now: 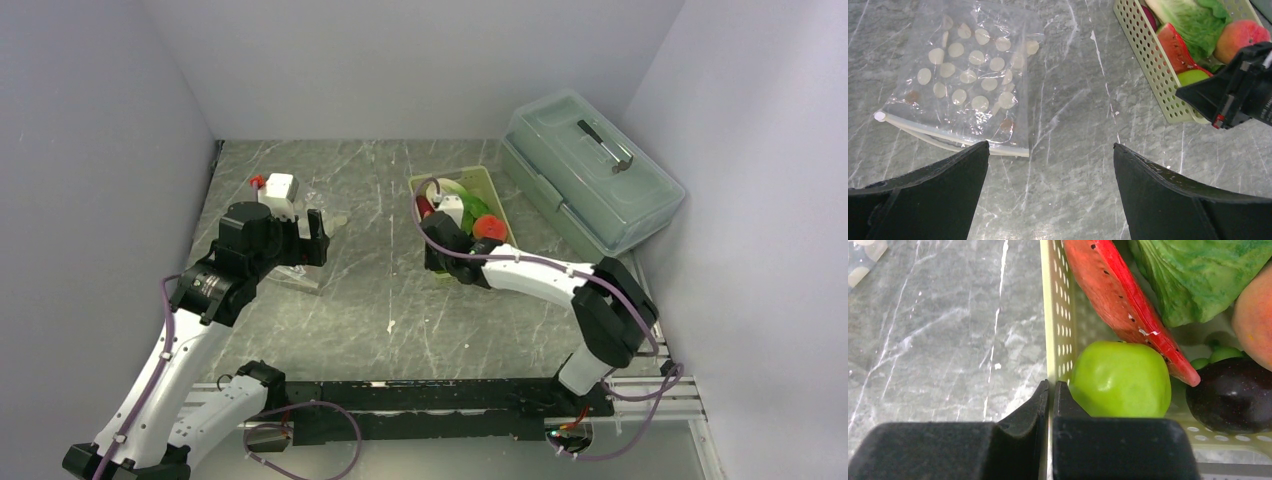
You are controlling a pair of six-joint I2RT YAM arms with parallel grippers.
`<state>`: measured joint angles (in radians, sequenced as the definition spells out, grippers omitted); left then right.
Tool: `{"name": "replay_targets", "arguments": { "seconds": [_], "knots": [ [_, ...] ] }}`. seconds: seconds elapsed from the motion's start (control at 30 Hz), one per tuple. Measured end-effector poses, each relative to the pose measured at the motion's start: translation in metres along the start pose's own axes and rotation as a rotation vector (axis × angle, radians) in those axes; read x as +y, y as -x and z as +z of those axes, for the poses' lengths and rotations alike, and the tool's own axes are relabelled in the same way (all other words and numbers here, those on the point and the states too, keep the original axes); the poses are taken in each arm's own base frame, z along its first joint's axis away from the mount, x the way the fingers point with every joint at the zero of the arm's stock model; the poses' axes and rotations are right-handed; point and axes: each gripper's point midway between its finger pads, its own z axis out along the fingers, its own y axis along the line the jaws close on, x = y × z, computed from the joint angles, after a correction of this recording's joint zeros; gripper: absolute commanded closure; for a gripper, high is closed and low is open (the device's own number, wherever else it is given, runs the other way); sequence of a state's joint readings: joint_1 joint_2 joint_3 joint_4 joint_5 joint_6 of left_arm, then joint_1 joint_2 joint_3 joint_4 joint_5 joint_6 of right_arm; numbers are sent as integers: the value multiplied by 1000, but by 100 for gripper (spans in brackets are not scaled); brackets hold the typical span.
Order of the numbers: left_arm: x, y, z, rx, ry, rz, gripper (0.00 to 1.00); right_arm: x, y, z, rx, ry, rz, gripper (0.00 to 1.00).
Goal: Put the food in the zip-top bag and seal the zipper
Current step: Move the bin to the center of the board.
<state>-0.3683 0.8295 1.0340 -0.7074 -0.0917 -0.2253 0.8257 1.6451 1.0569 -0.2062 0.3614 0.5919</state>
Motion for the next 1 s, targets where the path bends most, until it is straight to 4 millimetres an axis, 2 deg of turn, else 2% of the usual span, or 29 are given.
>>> {"name": "replay_targets", "arguments": {
  "seconds": [0.2,0.77,0.8,0.93,1.0],
  "knots": [
    [0,0,0,0,0,0,1,-10,-18,-21,-1,5,87,100],
    [0,-1,1,6,1,1,1,-34,-48,-60,1,-41,165,100],
    [0,-1,1,6,1,1,1,-35,-49,-61,3,-44,167,99],
    [0,-1,1,6,1,1,1,-36,-51,-63,3,-55,168,84],
    [0,-1,1,6,1,1,1,-35,-52,-64,4,-57,169,71]
  ]
}}
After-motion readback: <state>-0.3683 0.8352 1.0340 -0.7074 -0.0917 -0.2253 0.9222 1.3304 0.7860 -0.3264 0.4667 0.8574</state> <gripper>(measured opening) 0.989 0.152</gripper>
